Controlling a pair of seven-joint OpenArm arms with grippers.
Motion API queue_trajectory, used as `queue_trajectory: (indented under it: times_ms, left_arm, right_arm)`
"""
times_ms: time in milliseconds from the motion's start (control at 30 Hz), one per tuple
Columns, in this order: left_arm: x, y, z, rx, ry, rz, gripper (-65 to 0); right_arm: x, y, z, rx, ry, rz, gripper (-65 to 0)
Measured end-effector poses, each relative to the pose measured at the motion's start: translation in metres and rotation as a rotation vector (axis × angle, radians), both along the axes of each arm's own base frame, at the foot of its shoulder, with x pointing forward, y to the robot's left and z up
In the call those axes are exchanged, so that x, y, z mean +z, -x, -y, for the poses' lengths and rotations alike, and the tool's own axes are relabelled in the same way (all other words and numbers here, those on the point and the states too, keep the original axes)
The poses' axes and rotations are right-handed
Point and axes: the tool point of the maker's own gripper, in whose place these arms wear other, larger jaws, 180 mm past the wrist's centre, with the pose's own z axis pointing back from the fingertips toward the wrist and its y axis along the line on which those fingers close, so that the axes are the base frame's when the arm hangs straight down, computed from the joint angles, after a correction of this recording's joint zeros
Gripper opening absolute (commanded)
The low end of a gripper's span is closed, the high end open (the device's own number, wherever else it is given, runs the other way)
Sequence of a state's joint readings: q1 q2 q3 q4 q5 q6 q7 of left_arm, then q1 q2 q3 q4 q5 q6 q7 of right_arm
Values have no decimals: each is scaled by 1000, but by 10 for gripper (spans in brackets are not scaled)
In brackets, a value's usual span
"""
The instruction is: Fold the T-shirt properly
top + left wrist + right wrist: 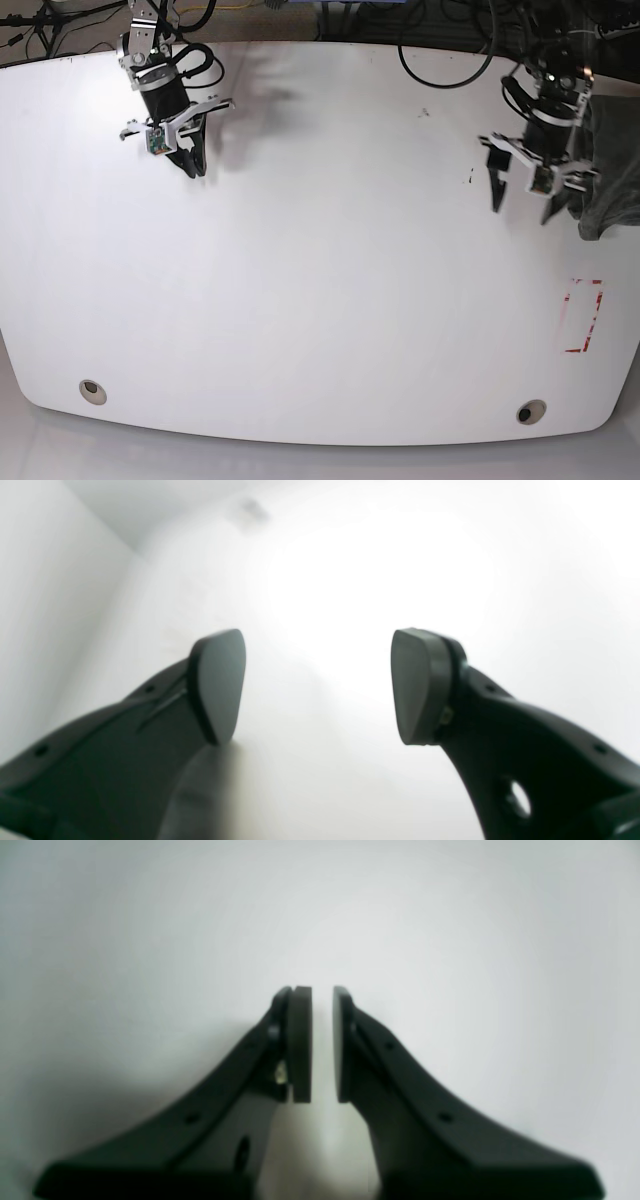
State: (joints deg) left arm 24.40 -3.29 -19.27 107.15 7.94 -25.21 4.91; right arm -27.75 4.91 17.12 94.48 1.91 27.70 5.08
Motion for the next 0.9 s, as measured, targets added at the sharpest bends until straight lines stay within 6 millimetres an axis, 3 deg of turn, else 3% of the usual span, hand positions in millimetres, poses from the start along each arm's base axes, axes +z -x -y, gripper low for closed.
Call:
queue_trajectory:
  times_ms: [100, 267, 533, 633, 767, 900]
  left_arm:
    - [-18, 28, 25, -30, 72, -41, -236]
    - [-44, 81, 41, -19, 126, -148, -251]
    - [-60, 182, 84, -66, 236, -334, -303]
    - [-58, 210, 96, -73, 279, -369, -304]
    - [-56, 236, 93, -37, 293, -387, -304]
    - [-70, 267, 82, -14, 281, -444, -304]
  right_arm:
    - [-7, 23, -5, -6, -50, -33, -585]
    - [-20, 59, 2, -37, -55, -118, -585]
    - [-5, 116, -10, -49, -139, -183, -585]
    - [-1, 136, -8, -69, -156, -217, -585]
    - [2, 162, -10, -64, -169, -269, -585]
    - [-2, 189, -16, -52, -200, -328, -585]
